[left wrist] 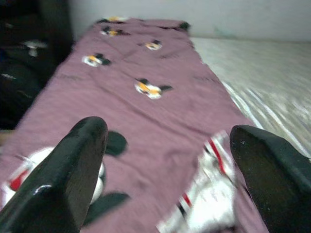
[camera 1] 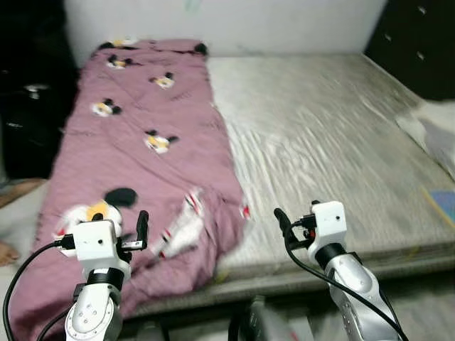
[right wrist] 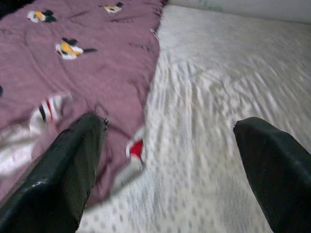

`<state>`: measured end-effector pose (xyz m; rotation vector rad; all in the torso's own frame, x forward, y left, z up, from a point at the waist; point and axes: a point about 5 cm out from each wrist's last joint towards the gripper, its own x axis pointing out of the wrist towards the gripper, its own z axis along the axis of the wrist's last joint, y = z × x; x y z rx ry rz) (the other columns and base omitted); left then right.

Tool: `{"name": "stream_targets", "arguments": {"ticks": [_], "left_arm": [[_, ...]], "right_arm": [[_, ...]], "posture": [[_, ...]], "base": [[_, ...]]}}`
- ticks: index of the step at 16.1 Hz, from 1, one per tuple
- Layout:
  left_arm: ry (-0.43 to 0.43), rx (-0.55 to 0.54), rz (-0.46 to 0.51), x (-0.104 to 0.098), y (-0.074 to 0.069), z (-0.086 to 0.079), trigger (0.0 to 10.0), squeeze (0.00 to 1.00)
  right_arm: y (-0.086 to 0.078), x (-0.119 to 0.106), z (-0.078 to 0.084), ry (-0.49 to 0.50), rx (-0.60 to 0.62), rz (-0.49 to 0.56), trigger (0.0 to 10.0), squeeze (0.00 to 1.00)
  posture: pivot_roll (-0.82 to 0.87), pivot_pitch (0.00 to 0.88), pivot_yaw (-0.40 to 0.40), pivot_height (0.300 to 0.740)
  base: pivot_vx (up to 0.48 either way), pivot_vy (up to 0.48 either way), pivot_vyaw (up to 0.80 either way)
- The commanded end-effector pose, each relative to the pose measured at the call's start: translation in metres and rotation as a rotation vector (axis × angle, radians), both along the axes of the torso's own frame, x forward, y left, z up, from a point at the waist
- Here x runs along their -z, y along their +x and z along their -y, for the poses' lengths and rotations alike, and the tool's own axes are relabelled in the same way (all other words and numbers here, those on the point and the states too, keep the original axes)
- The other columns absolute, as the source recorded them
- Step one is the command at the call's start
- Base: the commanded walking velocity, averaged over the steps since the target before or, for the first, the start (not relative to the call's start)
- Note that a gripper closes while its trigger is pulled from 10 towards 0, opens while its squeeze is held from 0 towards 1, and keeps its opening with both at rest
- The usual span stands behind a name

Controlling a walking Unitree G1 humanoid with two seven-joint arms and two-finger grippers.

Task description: Clean up the room

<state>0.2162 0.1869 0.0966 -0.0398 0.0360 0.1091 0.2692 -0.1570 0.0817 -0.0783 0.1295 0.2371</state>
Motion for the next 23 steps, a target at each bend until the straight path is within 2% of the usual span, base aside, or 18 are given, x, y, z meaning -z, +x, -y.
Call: {"name": "stream_targets", "arguments": {"ticks": [1,11,14,16,18,20,23], "left_arm": [[0.000,0.003,-0.002,-0.001,0.001,0.001,10.0,0.00],[-0.015,0.006,0.006,-0.001,0.004,0.002,10.0,0.00],[-0.026,-0.026,-0.004,0.001,0.006,-0.003,10.0,0.00],[-0.023,-0.042,0.004,0.000,0.008,-0.005,10.0,0.00],[-0.018,-0.051,0.010,-0.002,0.007,-0.004,10.0,0.00],[-0.017,-0.060,0.008,-0.002,0.005,-0.006,10.0,0.00],[-0.010,-0.077,0.005,-0.001,0.006,-0.010,10.0,0.00]], "right_arm": [[-0.001,0.003,0.002,-0.006,0.008,-0.017,10.0,0.00],[0.003,0.005,0.000,-0.012,-0.012,-0.017,10.0,0.00],[0.003,0.004,-0.008,-0.020,-0.089,-0.016,10.0,0.00],[0.008,-0.001,-0.019,-0.011,-0.119,0.008,10.0,0.00],[0.028,-0.014,-0.032,0.023,-0.084,0.070,10.0,0.00],[0.037,-0.019,-0.035,0.034,-0.075,0.087,10.0,0.00],[0.030,-0.011,-0.030,0.016,-0.084,0.064,10.0,0.00]], "posture": [[0.03,0.110,-0.036,0.601],[0.03,0.096,-0.038,0.601],[0.03,0.090,-0.037,0.601],[0.03,0.092,-0.039,0.601],[0.04,0.092,-0.043,0.601],[0.05,0.094,-0.046,0.601],[0.05,0.101,-0.045,0.601]], "base": [[0.000,0.000,0.00],[0.000,0.000,0.00],[0.000,0.000,0.00],[0.000,0.000,0.00],[0.000,0.000,0.00],[0.000,0.000,0.00],[0.000,0.000,0.00]]}}
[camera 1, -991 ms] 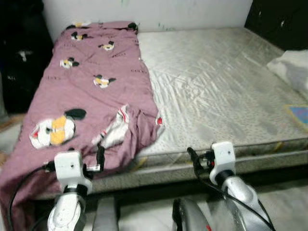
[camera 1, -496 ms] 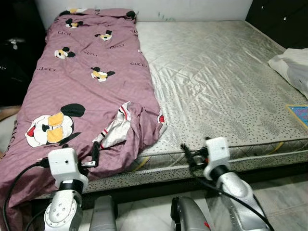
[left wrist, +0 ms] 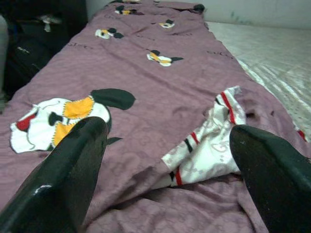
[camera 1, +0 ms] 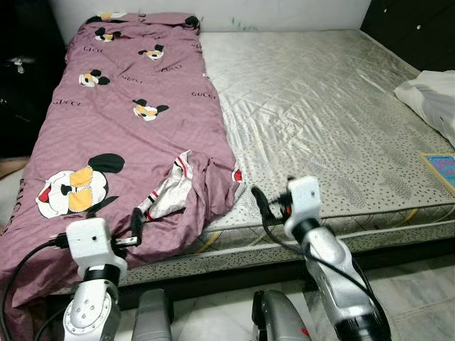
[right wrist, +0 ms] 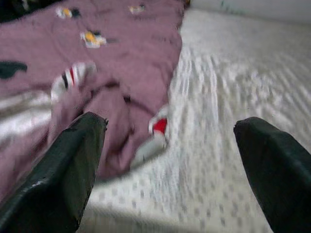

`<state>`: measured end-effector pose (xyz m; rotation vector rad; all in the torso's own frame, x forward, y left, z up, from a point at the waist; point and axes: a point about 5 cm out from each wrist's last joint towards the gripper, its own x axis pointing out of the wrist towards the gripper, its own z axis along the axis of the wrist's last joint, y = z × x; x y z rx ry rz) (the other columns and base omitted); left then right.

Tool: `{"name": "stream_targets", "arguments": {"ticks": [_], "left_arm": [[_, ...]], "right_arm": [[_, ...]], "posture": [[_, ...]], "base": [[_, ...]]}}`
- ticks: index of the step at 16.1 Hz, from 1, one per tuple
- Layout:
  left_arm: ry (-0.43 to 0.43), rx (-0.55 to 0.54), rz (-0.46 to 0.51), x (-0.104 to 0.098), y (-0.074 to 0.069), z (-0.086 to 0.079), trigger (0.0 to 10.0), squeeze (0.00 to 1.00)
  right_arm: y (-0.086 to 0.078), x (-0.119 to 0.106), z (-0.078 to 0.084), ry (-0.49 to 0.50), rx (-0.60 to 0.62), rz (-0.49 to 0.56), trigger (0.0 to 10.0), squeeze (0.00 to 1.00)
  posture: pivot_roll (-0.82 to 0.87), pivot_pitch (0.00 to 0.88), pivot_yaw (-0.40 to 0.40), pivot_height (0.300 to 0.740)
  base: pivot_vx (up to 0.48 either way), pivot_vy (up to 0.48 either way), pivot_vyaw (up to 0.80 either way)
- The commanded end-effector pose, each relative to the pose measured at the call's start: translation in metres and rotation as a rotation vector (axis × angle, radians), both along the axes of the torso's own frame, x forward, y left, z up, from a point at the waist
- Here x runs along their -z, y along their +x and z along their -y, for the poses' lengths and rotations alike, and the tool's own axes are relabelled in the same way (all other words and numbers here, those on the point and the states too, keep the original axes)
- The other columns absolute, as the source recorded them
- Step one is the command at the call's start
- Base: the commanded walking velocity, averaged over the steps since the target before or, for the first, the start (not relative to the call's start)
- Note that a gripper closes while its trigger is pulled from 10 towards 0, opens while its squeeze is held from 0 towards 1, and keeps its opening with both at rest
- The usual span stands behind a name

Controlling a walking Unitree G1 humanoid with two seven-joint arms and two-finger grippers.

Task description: Clean up the room

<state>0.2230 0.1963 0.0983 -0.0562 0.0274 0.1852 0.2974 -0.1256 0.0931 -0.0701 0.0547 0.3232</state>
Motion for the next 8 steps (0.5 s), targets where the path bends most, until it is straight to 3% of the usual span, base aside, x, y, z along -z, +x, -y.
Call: {"name": "stream_targets", "arguments": {"ticks": [1,4,7,8], "left_arm": [[0.012,-0.014,-0.006,0.001,0.001,-0.002,10.0,0.00],[-0.012,-0.099,-0.025,0.005,0.010,-0.016,10.0,0.00],[-0.017,-0.092,-0.011,0.002,0.021,-0.022,10.0,0.00],[-0.023,-0.104,-0.011,0.004,0.030,-0.022,10.0,0.00]], "right_arm": [[-0.002,0.003,0.004,-0.012,0.004,-0.012,10.0,0.00],[-0.010,0.008,0.011,-0.020,0.027,-0.021,10.0,0.00],[-0.017,0.011,0.018,-0.010,0.053,-0.042,10.0,0.00],[-0.019,0.012,0.020,-0.011,0.059,-0.045,10.0,0.00]], "posture": [[0.04,0.103,-0.043,0.601],[0.02,0.109,-0.036,0.601],[0.02,0.119,-0.036,0.601],[0.01,0.124,-0.034,0.601]], "base": [[0.000,0.000,0.00],[0.000,0.000,0.00],[0.000,0.000,0.00],[0.000,0.000,-0.41]]}}
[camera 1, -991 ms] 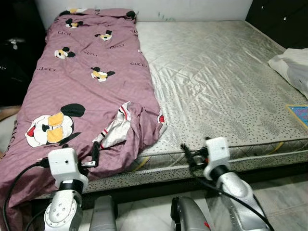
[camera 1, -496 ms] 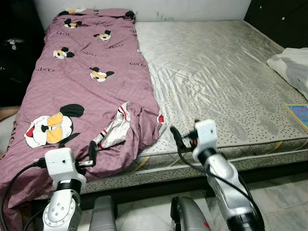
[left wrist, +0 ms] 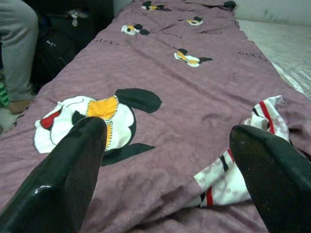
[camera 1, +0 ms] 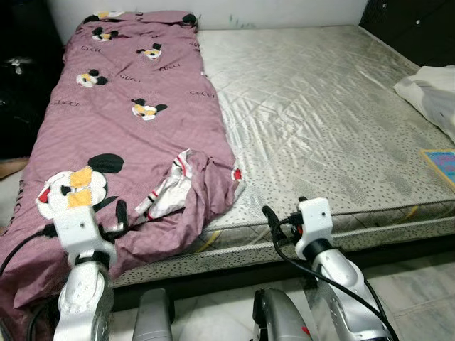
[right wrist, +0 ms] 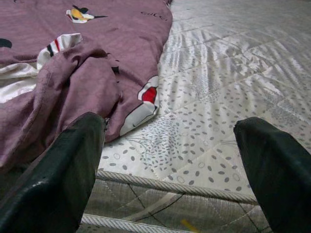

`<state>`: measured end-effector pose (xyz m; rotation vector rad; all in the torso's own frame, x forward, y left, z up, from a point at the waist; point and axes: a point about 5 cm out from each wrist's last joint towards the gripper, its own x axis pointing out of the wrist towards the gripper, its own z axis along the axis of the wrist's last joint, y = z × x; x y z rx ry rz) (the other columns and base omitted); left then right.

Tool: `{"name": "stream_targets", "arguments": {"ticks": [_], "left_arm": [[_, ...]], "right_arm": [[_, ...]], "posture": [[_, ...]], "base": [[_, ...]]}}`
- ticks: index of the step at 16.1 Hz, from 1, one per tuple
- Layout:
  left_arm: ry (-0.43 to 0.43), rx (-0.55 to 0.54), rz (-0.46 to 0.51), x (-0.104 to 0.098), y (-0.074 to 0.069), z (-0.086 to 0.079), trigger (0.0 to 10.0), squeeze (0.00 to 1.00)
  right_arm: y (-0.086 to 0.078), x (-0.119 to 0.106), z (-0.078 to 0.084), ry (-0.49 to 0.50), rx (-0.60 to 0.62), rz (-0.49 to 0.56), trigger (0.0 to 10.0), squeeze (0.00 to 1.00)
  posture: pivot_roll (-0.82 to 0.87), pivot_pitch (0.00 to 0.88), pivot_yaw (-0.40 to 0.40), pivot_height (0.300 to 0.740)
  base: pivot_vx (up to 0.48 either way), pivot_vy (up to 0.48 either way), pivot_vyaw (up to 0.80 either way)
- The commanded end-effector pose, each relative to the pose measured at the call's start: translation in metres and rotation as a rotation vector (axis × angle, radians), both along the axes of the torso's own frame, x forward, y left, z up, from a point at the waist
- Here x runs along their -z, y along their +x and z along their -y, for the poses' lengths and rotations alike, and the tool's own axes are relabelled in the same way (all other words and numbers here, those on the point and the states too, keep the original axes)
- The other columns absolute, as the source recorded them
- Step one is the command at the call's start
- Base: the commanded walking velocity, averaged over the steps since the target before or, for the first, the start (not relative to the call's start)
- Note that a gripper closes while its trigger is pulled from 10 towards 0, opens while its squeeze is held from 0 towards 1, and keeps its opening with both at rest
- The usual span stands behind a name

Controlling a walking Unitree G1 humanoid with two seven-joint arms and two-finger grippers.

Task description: Clean up the room

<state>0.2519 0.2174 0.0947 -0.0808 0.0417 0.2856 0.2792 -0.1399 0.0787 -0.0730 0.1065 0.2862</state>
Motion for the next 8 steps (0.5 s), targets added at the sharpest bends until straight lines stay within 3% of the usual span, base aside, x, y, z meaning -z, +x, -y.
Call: {"name": "stream_targets", "arguments": {"ticks": [1,4,8], "left_arm": [[-0.021,-0.009,-0.002,0.003,0.010,0.000,10.0,0.00],[-0.054,0.023,-0.031,0.010,0.028,0.007,10.0,0.00],[-0.133,0.131,-0.124,0.022,0.063,0.029,10.0,0.00]], "right_arm": [[-0.004,-0.003,0.006,-0.002,0.026,0.009,10.0,0.00],[-0.012,-0.008,0.011,-0.007,0.042,0.017,10.0,0.00],[-0.040,-0.021,0.026,-0.001,0.081,0.013,10.0,0.00]], "posture": [[0.00,0.129,-0.034,0.601],[-0.02,0.140,-0.031,0.601],[-0.08,0.191,-0.016,0.601]], "base": [[0.000,0.000,0.00],[0.000,0.000,0.00],[0.000,0.000,0.00]]}}
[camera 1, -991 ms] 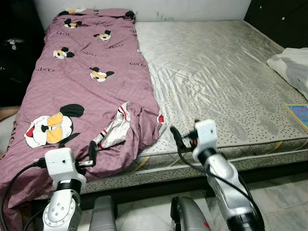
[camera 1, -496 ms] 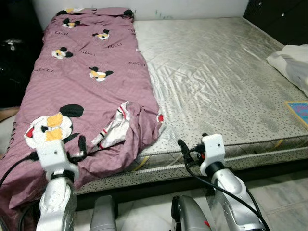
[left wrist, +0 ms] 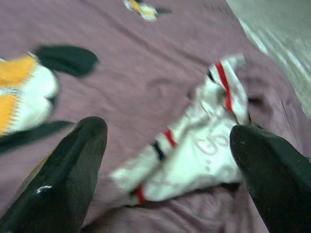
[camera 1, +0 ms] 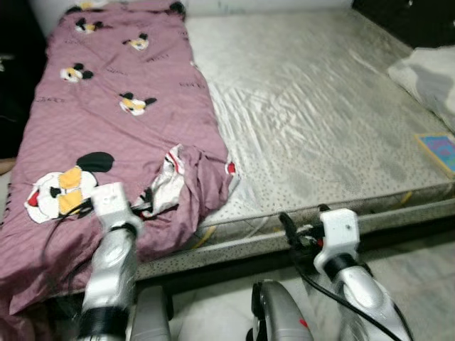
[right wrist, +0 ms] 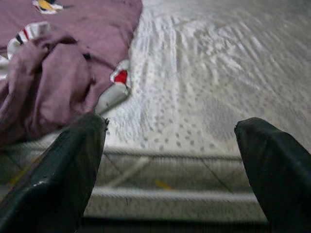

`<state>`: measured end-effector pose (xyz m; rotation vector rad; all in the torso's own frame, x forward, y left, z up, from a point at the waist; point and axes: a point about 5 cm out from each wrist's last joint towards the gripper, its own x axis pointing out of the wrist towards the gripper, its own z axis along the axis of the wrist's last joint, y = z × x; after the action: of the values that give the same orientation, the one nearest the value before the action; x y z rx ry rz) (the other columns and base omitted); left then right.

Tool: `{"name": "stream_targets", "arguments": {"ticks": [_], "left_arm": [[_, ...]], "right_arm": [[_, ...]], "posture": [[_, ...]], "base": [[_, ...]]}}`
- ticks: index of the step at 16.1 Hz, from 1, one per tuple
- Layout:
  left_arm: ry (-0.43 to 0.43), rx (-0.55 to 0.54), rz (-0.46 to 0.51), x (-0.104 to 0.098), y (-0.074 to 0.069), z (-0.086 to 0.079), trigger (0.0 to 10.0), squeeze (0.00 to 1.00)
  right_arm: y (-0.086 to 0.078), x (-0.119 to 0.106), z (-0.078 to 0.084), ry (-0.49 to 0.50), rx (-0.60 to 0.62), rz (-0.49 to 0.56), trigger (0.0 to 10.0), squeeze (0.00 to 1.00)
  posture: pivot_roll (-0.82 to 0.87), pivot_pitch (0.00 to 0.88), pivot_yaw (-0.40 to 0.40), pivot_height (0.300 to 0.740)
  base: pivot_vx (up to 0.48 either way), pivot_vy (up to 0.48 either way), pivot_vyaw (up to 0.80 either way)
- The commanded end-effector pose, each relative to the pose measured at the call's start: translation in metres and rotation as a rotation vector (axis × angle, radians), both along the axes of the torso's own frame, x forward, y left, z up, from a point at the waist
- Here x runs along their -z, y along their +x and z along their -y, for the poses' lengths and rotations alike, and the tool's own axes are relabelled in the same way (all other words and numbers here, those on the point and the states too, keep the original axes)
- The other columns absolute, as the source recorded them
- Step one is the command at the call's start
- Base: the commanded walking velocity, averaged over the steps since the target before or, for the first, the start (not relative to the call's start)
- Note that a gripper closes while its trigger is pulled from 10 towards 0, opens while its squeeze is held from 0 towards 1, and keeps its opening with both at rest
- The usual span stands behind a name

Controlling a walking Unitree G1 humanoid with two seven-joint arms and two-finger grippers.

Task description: Clean up the room

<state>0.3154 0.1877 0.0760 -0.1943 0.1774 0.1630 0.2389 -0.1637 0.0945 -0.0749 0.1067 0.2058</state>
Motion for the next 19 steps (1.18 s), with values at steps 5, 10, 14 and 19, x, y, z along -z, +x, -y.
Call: {"name": "stream_targets", "arguments": {"ticks": [5,10,14,19], "left_arm": [[-0.009,0.016,0.025,-0.007,0.022,0.005,10.0,0.00],[-0.006,0.011,0.023,-0.013,0.037,0.001,10.0,0.00],[-0.036,0.069,-0.022,-0.013,0.047,0.009,10.0,0.00],[-0.006,0.169,0.045,-0.037,0.064,0.028,10.0,0.00]], "right_arm": [[-0.026,-0.006,0.012,-0.010,0.039,-0.044,10.0,0.00],[-0.027,-0.007,0.007,-0.003,0.028,-0.063,10.0,0.00],[-0.032,-0.010,0.011,-0.015,0.047,-0.062,10.0,0.00],[-0.036,-0.012,0.014,-0.027,0.059,-0.067,10.0,0.00]], "posture": [[-0.12,0.243,-0.001,0.557],[-0.12,0.247,-0.005,0.557],[-0.16,0.257,-0.002,0.557],[-0.18,0.260,-0.004,0.557]], "base": [[0.000,0.000,0.00],[0.000,0.000,0.00],[0.000,0.000,0.00],[0.000,0.000,0.00]]}}
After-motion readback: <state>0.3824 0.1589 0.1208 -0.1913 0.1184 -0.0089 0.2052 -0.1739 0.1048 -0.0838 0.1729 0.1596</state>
